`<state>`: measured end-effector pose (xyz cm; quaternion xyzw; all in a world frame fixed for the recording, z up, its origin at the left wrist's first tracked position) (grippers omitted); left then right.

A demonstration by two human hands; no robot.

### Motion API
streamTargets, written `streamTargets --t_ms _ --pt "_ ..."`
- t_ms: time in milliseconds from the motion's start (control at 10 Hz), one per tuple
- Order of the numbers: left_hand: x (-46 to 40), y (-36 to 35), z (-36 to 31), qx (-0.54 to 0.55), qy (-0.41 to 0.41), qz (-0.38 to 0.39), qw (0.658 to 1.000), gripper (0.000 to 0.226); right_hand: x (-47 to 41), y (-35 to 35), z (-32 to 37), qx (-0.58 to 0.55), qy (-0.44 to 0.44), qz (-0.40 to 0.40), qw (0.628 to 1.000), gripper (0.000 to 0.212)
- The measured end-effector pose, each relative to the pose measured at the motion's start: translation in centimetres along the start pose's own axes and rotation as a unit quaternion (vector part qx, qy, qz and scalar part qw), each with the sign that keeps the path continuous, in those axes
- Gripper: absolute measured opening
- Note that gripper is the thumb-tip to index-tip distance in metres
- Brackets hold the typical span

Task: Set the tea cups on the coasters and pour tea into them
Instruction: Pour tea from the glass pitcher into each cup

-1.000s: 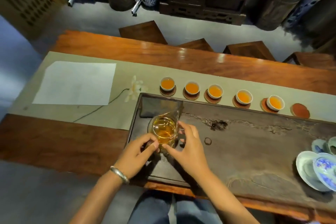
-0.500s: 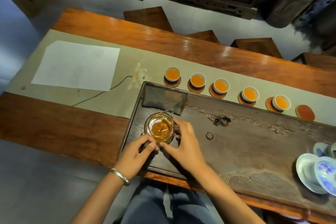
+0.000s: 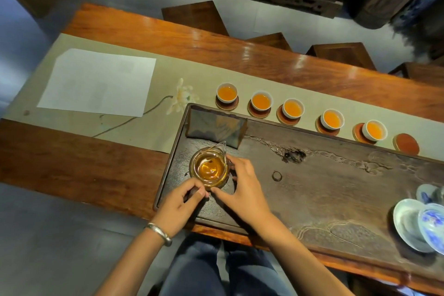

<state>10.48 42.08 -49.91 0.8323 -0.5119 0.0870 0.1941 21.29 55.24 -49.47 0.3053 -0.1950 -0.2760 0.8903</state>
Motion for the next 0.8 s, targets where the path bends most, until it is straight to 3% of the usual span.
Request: streamTargets --t_ms 200,300,500,600,800 --pt "0.4 0.2 -0.1 -0.051 -0.003 0.025 0.998 0.012 0.0 -0.2 -0.2 0.013 0.005 0.004 1.000 0.082" --pt "1.0 0.5 -0.1 -0.103 -0.012 0.045 0.994 0.030 0.0 -0.3 -0.2 0.024 0.004 0.003 1.000 0.082" --pt "2.0 2.4 -0.7 -0.201 -0.027 -0.012 0.979 0.042 0.1 0.1 -0.4 0.050 -0.006 0.020 0.999 0.083" --pt "1.4 3.4 -2.2 -0.237 -0.048 -0.042 0.969 0.041 0.4 1.2 -0.4 0.084 -0.016 0.036 0.996 0.082" --pt "-4.2 4.0 -9.8 -0.281 -0.111 -0.023 0.953 0.039 -1.4 7.9 1.1 0.145 -0.008 0.007 0.989 0.076"
Point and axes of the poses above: each hand's wrist, its own x-axis away from the middle knuckle, its own y-axis out of the back of the hand, z = x × y, the point moved 3 cm from there along -x, towards the middle knuckle, and after that the axes turned 5 degrees about x, right-handed, at the moved point
